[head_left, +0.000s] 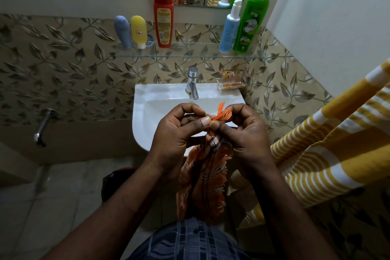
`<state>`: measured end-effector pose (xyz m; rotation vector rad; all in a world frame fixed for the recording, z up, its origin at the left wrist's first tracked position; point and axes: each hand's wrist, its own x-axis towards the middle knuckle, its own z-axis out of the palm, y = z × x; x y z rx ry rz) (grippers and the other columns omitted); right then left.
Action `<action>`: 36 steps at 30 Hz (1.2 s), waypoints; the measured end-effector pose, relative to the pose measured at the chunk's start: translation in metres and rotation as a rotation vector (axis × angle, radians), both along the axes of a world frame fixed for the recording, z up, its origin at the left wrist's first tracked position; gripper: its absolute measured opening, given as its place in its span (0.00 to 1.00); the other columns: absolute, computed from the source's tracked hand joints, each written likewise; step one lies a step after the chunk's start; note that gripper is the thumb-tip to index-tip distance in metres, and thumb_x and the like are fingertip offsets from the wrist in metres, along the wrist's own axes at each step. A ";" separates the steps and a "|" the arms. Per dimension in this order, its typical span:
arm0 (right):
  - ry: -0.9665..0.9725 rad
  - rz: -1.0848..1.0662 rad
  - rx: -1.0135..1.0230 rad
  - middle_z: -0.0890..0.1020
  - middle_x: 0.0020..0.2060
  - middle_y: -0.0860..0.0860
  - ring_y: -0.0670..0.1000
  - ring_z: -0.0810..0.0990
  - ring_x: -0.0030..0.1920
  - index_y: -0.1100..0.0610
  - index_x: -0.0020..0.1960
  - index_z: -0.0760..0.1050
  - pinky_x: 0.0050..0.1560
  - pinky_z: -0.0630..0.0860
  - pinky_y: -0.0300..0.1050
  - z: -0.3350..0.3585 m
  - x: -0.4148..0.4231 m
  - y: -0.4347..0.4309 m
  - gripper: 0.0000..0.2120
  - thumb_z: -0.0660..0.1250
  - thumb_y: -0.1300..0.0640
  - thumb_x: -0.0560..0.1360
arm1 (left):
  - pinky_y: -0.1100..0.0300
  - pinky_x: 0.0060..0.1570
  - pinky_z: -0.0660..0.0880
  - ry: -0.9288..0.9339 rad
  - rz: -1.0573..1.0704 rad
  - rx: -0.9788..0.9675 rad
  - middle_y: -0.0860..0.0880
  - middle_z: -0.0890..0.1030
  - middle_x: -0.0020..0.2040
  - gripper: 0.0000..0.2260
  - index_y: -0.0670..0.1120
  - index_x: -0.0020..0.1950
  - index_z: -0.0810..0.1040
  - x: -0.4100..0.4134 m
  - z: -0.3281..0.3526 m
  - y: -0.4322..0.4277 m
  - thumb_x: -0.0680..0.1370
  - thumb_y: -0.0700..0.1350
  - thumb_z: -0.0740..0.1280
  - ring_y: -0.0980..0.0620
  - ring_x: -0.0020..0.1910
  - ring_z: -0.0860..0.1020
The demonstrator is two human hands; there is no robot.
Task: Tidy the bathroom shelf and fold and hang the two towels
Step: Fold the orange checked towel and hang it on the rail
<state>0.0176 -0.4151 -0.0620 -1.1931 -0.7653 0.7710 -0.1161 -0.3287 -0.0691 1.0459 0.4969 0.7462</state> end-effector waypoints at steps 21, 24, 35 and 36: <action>0.118 0.111 -0.053 0.84 0.49 0.54 0.54 0.84 0.48 0.52 0.58 0.84 0.45 0.83 0.46 -0.002 0.001 0.000 0.20 0.81 0.57 0.66 | 0.55 0.39 0.79 -0.058 0.007 -0.018 0.48 0.83 0.37 0.08 0.45 0.49 0.78 -0.004 -0.001 -0.005 0.74 0.38 0.75 0.49 0.40 0.82; 0.124 0.127 -0.070 0.86 0.48 0.53 0.52 0.86 0.45 0.56 0.58 0.83 0.44 0.83 0.45 -0.001 0.000 -0.001 0.19 0.77 0.60 0.67 | 0.54 0.40 0.80 -0.046 0.002 0.013 0.47 0.82 0.39 0.07 0.48 0.47 0.80 -0.007 -0.002 -0.003 0.75 0.38 0.74 0.49 0.42 0.82; 0.106 0.096 0.004 0.84 0.38 0.52 0.50 0.83 0.40 0.59 0.44 0.79 0.42 0.81 0.44 -0.004 -0.002 -0.001 0.09 0.77 0.62 0.67 | 0.54 0.45 0.81 0.015 0.030 0.099 0.44 0.86 0.44 0.10 0.52 0.46 0.83 -0.014 -0.005 0.000 0.71 0.38 0.77 0.47 0.45 0.85; 0.096 0.087 -0.001 0.84 0.39 0.53 0.51 0.84 0.40 0.58 0.43 0.80 0.42 0.82 0.44 -0.005 -0.002 -0.001 0.08 0.77 0.61 0.67 | 0.52 0.46 0.82 0.033 0.047 0.140 0.44 0.85 0.44 0.10 0.52 0.46 0.83 -0.015 -0.005 0.001 0.71 0.38 0.77 0.46 0.45 0.84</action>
